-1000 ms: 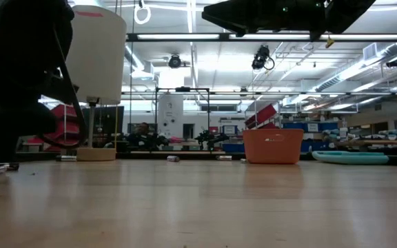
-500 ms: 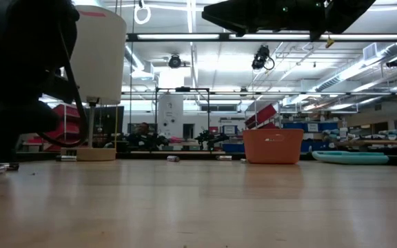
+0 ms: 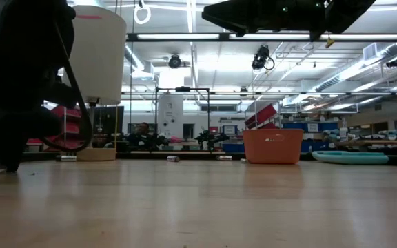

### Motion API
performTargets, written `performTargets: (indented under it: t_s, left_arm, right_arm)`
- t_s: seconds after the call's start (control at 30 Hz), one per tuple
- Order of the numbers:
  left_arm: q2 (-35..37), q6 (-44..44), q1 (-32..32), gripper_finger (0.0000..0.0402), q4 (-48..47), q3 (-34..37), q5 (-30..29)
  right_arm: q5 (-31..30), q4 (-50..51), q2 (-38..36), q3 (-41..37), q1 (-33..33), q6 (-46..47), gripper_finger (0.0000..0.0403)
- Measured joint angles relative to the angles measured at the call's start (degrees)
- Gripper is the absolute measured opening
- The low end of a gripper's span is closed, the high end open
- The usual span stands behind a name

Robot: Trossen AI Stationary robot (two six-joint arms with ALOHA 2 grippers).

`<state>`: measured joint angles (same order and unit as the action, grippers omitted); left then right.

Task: Sort batteries
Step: Put the silver battery into the yellow bin

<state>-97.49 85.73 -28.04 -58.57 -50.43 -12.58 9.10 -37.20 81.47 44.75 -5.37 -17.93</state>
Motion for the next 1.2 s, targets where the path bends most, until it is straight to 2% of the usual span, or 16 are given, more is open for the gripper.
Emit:
performTargets:
  t_s: [0.3,0.57,0.77,0.93,1.07,1.2]
  left_arm:
    - [-0.28,0.86,-0.14,0.0108,-1.87,-0.80,-0.27]
    - [-0.39,-0.45,-0.10,0.0108,-15.27,-5.25,-1.25]
    - [-0.37,-6.19,-0.08,0.0108,-16.21,-8.23,-5.23]
    - [0.73,-11.18,0.06,0.0104,-15.80,-8.38,-5.80]
    - [3.87,-18.03,1.23,0.0094,-14.34,-8.38,-6.28]
    - [8.32,-26.53,2.74,0.0085,-14.19,-8.38,-9.45]
  right_arm:
    - [-0.01,-0.03,0.00,0.00,-0.01,0.00,0.0128]
    - [-0.01,-0.78,0.00,0.00,-0.07,0.22,0.0128]
    - [-0.01,-2.94,0.00,0.00,-0.82,4.07,0.0128]
    - [-0.01,-2.94,0.00,-0.01,-1.50,4.94,0.0128]
    - [-0.01,-3.53,0.00,0.00,-1.52,4.94,0.0128]
    - [-0.01,-4.13,0.00,0.00,-1.52,5.56,0.0128]
